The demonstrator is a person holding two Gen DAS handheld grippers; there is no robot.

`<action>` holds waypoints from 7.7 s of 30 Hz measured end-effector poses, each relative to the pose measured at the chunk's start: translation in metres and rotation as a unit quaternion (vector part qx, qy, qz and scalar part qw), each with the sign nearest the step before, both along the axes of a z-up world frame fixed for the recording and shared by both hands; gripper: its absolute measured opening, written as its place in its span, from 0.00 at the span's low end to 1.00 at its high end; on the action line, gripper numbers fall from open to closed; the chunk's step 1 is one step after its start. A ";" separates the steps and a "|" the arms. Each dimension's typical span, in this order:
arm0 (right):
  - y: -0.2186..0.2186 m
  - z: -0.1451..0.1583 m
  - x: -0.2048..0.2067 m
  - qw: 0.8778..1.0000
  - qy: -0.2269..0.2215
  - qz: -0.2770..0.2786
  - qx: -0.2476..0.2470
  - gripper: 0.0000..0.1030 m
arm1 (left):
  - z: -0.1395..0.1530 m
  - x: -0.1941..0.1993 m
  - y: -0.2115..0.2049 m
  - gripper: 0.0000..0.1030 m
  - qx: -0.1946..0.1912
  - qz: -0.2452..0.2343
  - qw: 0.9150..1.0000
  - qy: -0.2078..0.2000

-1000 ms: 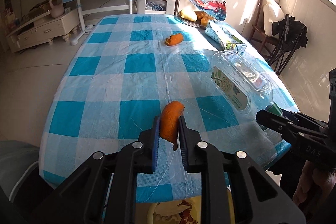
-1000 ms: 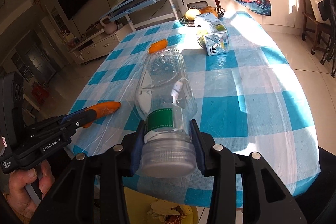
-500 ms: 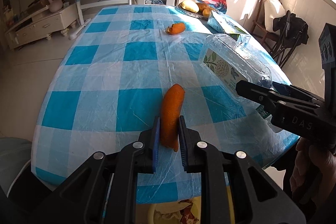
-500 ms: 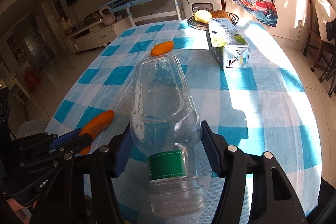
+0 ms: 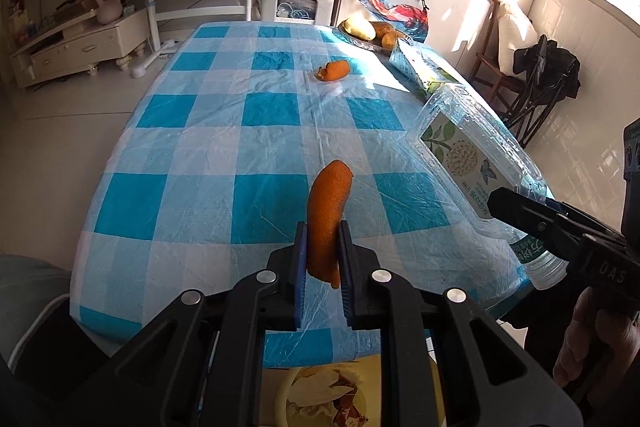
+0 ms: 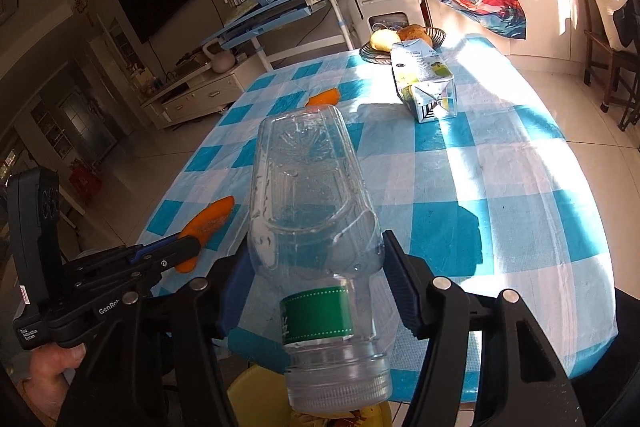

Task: Collect trash
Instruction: 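Carry the bottle and orange peel toward the yellow basin, then open the right gripper to drop the bottle while the left releases the peel, then move both open tools back over the table toward the milk carton, then grasp the white milk carton with the right gripper while the left grasps an orange peel, then lift the carton and peel off the table and carry them toward the basin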

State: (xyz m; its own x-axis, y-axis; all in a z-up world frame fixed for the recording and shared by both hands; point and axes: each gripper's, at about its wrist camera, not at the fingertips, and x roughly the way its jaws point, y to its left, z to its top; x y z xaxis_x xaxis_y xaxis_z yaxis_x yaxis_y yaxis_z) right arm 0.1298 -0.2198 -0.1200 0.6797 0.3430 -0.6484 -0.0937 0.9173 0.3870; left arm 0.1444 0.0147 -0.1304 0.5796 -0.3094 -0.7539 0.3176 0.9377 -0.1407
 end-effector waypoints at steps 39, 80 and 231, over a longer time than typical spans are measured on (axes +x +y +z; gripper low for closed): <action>0.064 -0.025 -0.101 0.990 0.092 0.107 -0.006 0.58 | 0.043 -0.098 0.020 0.14 0.013 -0.012 0.999 -0.043; 0.014 0.011 -0.120 0.999 -0.028 -0.036 0.008 0.80 | -0.007 -0.141 -0.018 0.16 0.058 -0.104 0.993 0.025; -0.040 0.017 0.092 0.998 -0.043 -0.005 0.036 0.59 | 0.028 0.122 -0.060 0.18 0.029 0.004 0.999 -0.039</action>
State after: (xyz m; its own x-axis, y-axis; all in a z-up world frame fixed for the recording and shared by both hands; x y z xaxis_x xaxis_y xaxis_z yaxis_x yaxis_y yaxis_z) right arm 0.2213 -0.2601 -0.1028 0.7353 0.3797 -0.5614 -0.1212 0.8886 0.4423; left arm 0.2663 -0.0452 -0.1024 0.6396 -0.2611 -0.7230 0.3179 0.9462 -0.0605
